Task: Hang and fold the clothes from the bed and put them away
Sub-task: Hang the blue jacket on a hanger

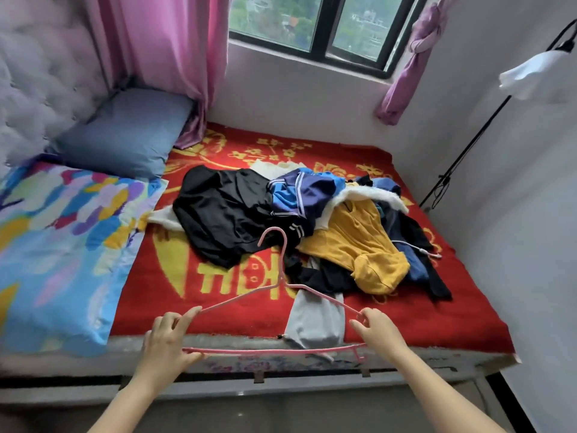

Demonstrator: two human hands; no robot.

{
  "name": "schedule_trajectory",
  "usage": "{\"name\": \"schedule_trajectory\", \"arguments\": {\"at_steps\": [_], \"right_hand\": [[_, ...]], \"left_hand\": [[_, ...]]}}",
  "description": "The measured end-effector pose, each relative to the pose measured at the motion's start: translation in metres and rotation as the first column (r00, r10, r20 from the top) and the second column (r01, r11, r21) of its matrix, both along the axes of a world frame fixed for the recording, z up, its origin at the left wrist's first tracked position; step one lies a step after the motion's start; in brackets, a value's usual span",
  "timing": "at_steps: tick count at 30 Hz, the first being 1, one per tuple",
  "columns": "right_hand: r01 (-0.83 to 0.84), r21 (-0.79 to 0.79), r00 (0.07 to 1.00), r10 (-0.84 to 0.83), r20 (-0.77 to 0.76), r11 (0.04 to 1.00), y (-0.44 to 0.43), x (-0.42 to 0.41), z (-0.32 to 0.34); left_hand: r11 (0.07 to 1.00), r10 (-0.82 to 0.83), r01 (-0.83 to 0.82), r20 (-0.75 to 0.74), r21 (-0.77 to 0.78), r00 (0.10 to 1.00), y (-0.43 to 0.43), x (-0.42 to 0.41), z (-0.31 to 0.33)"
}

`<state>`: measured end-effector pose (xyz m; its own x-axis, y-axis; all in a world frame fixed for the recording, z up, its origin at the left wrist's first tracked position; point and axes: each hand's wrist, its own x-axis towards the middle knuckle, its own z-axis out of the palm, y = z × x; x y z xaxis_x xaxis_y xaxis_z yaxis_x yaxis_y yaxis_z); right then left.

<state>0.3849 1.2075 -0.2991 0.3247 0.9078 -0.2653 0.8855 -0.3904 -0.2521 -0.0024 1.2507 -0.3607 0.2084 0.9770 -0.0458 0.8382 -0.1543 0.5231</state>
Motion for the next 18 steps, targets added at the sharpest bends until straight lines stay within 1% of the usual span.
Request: {"name": "schedule_trajectory", "arguments": {"at_steps": [2, 3, 6, 7, 10, 11, 12, 13, 15, 16, 17, 18], "right_hand": [[-0.036, 0.028, 0.998, 0.034, 0.058, 0.999, 0.016, 0.017, -0.009], [-0.049, 0.062, 0.998, 0.047, 0.044, 0.997, 0.023, 0.024, -0.011], [-0.022, 0.235, 0.990, 0.054, -0.132, 0.972, 0.063, 0.062, -0.022], [0.002, 0.270, 0.982, 0.049, -0.181, 0.963, 0.081, 0.080, -0.024], [0.034, 0.308, 0.962, 0.052, -0.268, 0.951, 0.126, 0.132, -0.031], [0.047, 0.318, 0.965, 0.040, -0.261, 0.947, 0.143, 0.154, -0.035], [0.053, 0.305, 0.980, 0.008, -0.198, 0.951, 0.152, 0.169, -0.039], [0.065, 0.246, 0.996, -0.047, -0.079, 0.967, 0.163, 0.190, -0.044], [0.134, -0.016, 0.981, -0.130, 0.145, 0.991, 0.171, 0.237, -0.059], [0.160, -0.157, 0.971, -0.127, 0.204, 0.974, 0.174, 0.256, -0.067], [0.169, -0.264, 0.969, -0.112, 0.219, 0.950, 0.176, 0.270, -0.076], [0.163, -0.330, 0.973, -0.096, 0.211, 0.930, 0.179, 0.278, -0.084]], "left_hand": [[1.000, 0.004, -0.005, -0.028, -0.016, 1.000, 0.015, 0.019, -0.001], [1.000, 0.014, -0.014, -0.032, -0.022, 0.999, 0.021, 0.028, 0.000], [0.999, 0.037, -0.037, -0.025, 0.005, 0.999, 0.057, 0.065, -0.003], [0.999, 0.045, -0.045, -0.029, 0.009, 0.999, 0.072, 0.081, -0.004], [0.999, 0.032, -0.032, -0.047, -0.003, 0.998, 0.113, 0.130, -0.004], [0.999, 0.019, -0.021, -0.060, -0.031, 0.998, 0.130, 0.152, -0.004], [0.997, 0.008, -0.015, -0.089, -0.077, 0.996, 0.138, 0.167, -0.001], [0.992, 0.004, -0.022, -0.142, -0.123, 0.990, 0.151, 0.185, 0.000], [0.974, 0.021, -0.071, -0.230, -0.213, 0.973, 0.172, 0.217, -0.004], [0.964, 0.039, -0.097, -0.232, -0.247, 0.972, 0.178, 0.229, -0.007], [0.958, 0.052, -0.111, -0.221, -0.265, 0.974, 0.182, 0.237, -0.010], [0.951, 0.060, -0.120, -0.213, -0.285, 0.975, 0.186, 0.244, -0.013]]}}
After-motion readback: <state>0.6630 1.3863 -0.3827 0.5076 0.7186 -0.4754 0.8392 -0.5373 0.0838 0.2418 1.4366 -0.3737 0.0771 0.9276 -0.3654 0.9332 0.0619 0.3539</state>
